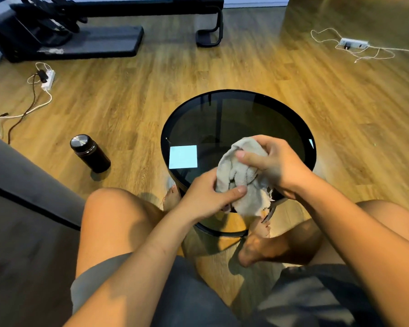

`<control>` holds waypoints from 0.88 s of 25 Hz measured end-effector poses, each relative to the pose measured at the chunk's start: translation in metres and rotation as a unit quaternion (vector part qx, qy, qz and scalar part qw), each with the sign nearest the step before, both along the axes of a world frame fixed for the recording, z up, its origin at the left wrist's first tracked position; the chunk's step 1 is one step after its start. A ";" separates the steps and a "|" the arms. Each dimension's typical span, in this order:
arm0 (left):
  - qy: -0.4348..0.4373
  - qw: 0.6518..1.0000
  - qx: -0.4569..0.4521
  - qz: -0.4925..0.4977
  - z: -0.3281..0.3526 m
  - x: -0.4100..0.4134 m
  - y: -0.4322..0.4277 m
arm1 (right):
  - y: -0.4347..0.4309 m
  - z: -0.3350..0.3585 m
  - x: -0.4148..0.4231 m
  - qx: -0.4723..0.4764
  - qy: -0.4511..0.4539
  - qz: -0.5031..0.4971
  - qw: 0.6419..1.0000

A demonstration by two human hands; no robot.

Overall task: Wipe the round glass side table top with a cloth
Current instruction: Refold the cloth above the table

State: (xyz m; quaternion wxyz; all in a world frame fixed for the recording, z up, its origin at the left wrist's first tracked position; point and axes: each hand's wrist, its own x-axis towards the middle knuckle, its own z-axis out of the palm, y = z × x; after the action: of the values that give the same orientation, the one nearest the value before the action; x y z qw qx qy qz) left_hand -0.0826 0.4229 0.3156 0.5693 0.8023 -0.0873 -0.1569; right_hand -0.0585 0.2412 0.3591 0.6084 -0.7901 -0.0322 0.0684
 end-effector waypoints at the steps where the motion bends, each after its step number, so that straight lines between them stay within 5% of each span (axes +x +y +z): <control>1: -0.025 0.999 0.030 0.022 -0.004 -0.001 -0.004 | 0.002 0.006 -0.002 0.019 0.003 0.026 0.999; 2: -0.045 0.996 0.052 0.051 -0.007 -0.001 -0.003 | 0.000 0.012 -0.004 0.008 -0.005 0.052 0.999; 4: -0.043 0.995 0.051 0.077 -0.010 0.000 0.007 | -0.011 0.022 -0.005 -0.162 -0.012 0.111 0.981; 6: -0.022 0.997 0.056 0.045 -0.012 0.001 0.025 | -0.027 0.020 -0.006 -0.396 0.039 0.193 0.897; 7: -0.016 0.998 0.061 0.027 -0.010 0.000 0.032 | -0.035 0.019 -0.007 -0.437 0.072 0.221 0.869; 9: 0.003 0.999 0.030 0.012 -0.004 0.002 0.040 | -0.051 0.019 -0.007 -0.354 0.078 0.206 0.909; 11: 0.056 0.998 -0.017 0.020 -0.001 0.006 0.043 | -0.059 0.020 -0.006 -0.093 0.064 0.053 0.992; 13: 0.126 0.990 -0.052 0.038 0.004 0.008 0.046 | -0.063 0.008 -0.006 0.163 0.137 -0.117 0.970; 16: 0.216 0.964 -0.143 0.053 0.008 0.010 0.048 | -0.059 -0.015 -0.015 0.144 0.233 -0.146 0.951; 19: 0.176 0.984 -0.023 -0.019 -0.001 0.007 0.019 | -0.044 -0.007 -0.021 0.122 0.244 -0.061 0.960; 22: 0.121 0.988 0.004 -0.097 -0.011 -0.001 -0.015 | -0.033 0.016 -0.018 0.222 0.226 0.109 0.942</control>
State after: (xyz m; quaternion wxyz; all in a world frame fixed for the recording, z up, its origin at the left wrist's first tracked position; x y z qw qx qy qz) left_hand -0.0835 0.4082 0.3046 0.5545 0.7675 -0.0947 -0.3074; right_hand -0.0762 0.2086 0.3754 0.7484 -0.5901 0.0059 0.3026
